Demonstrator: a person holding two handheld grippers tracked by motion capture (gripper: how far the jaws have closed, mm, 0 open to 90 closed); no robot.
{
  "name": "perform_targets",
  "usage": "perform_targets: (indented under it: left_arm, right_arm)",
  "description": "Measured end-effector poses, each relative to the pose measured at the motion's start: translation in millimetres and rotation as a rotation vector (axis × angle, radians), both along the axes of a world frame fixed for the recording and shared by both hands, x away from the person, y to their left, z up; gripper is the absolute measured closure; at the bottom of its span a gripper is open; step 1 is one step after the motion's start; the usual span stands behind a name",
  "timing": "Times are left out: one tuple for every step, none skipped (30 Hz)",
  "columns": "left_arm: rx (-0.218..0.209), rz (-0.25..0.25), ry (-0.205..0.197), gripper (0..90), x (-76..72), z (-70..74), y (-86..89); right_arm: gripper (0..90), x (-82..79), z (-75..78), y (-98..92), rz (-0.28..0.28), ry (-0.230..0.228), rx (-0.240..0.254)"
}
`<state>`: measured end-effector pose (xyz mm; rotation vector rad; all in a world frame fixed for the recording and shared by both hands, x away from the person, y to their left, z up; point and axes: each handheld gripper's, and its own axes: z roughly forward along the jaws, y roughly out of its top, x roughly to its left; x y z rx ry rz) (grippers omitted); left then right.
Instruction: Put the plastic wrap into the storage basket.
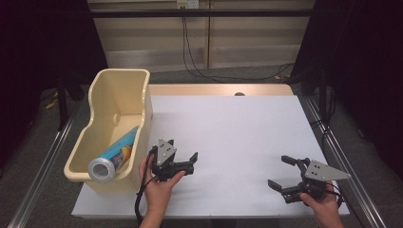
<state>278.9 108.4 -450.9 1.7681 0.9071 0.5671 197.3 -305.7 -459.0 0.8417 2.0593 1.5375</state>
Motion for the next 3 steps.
perform_targets:
  left_arm:
    - [-0.005, -0.001, 0.0, 6.3, 0.0, -0.1, 0.0]
    - [-0.004, -0.003, 0.001, 6.3, 0.0, 0.0, 0.6]
    - [-0.003, -0.003, 0.001, 6.3, -0.1, 0.0, 0.9]
  right_arm:
    - [3.1, 0.0, 0.1, -0.3, -0.001, -0.001, 0.0]
    - [3.1, 0.2, 0.2, -0.5, -0.004, -0.002, 0.002]
    - [2.9, 0.2, 0.2, -0.7, -0.007, -0.002, 0.003]
